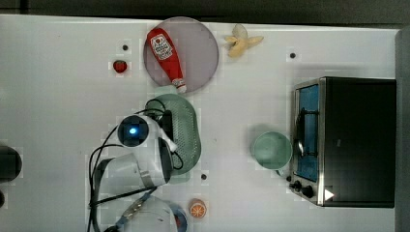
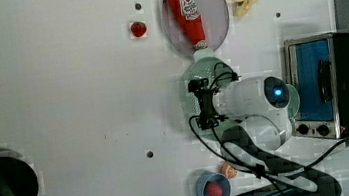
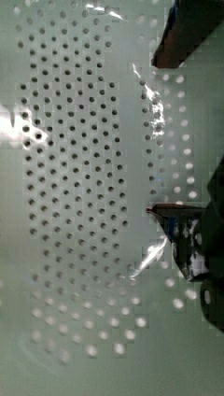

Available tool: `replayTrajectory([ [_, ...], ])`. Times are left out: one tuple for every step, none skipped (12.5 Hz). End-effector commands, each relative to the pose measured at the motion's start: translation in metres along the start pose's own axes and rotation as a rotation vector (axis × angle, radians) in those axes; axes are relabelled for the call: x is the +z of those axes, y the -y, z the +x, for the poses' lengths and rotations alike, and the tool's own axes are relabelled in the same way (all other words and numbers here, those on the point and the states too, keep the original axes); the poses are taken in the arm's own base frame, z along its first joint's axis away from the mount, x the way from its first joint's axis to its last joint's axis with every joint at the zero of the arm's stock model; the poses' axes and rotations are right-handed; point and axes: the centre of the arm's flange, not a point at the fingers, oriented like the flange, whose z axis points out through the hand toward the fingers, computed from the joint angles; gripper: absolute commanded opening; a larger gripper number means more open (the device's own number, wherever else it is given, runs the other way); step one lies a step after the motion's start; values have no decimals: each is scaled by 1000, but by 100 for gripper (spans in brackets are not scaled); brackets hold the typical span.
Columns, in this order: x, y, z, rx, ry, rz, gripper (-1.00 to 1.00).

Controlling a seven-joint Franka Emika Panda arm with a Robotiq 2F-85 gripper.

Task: Drag strainer right to left.

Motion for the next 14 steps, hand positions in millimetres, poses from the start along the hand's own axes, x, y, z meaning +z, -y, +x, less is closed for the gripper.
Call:
replayTrajectory([
  [-13,11,-29,78,27,18,100],
  [-13,12,-37,76,33,19,100],
  [-13,13,-45,76,38,20,100],
  [-12,14,-54,83,44,18,100],
  [-12,15,-63,86,49,16,100],
  [-12,15,-73,79,50,12,100],
  [-12,16,-83,70,51,12,100],
  [-12,17,-93,68,50,9,100],
  [-12,17,-103,74,51,9,100],
  [-12,18,-113,89,52,8,100],
  [-12,18,-123,98,52,7,100],
  [-12,19,-134,103,56,12,100],
  [-11,20,-144,107,58,15,100],
  [-11,22,-153,106,60,17,100],
])
